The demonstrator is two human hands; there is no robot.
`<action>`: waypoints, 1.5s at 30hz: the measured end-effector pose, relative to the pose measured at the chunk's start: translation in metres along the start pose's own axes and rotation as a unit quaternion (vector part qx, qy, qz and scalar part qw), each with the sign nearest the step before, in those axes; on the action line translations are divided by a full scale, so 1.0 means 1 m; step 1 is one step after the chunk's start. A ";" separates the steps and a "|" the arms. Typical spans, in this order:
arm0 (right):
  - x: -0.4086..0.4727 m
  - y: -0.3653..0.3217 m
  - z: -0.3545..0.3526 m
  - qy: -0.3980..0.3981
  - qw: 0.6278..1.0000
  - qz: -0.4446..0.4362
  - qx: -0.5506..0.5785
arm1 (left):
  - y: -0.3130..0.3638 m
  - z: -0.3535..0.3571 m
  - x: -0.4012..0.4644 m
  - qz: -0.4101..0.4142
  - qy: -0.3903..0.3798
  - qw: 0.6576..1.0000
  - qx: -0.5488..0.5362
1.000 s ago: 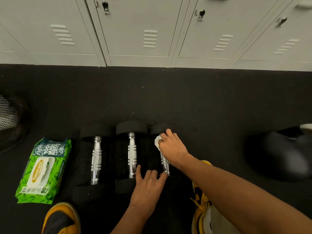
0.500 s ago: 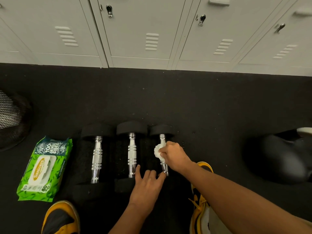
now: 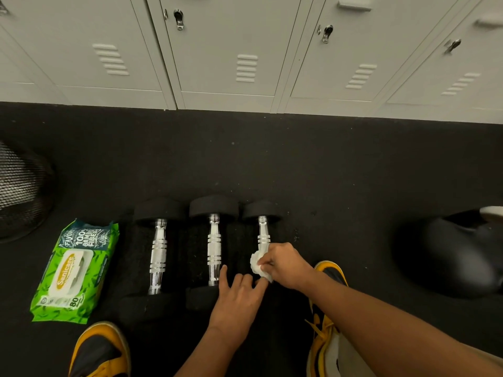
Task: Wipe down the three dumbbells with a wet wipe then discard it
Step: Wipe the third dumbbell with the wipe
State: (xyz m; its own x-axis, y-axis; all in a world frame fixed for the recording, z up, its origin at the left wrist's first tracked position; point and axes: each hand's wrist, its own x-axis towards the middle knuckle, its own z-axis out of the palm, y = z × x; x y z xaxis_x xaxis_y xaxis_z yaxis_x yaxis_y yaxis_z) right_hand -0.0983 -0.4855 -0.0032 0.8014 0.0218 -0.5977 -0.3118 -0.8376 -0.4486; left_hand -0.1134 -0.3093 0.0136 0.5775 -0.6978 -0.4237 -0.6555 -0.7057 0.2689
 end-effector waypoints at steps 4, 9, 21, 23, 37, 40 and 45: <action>-0.004 0.000 0.005 -0.064 0.998 -0.008 -0.005 | -0.001 -0.001 0.000 -0.004 -0.004 1.000 -0.003; 0.006 0.002 0.001 -0.108 0.994 0.009 -0.020 | -0.003 0.013 0.002 0.009 0.027 1.000 0.002; 0.022 -0.011 -0.031 0.178 0.984 0.016 -0.007 | -0.003 0.018 0.004 -0.002 0.027 1.000 0.013; 0.023 -0.016 -0.036 0.183 0.982 0.016 -0.051 | -0.003 0.018 0.005 0.003 0.029 1.000 -0.002; 0.026 -0.024 -0.019 0.120 0.985 0.046 -0.114 | -0.002 0.012 0.005 -0.002 0.011 1.000 0.003; 0.026 -0.023 -0.020 0.117 0.986 0.049 -0.111 | -0.002 0.010 0.005 0.002 0.016 1.000 0.001; 0.023 -0.023 -0.018 0.106 0.990 0.035 -0.089 | -0.001 0.007 0.004 -0.004 0.013 1.000 -0.008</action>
State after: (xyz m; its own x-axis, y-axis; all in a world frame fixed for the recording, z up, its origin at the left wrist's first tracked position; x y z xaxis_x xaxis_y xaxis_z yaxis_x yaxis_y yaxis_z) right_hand -0.0633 -0.4762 0.0053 0.8765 -0.1389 -0.4610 -0.2900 -0.9165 -0.2754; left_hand -0.1137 -0.3108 0.0052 0.5954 -0.6945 -0.4038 -0.6428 -0.7134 0.2791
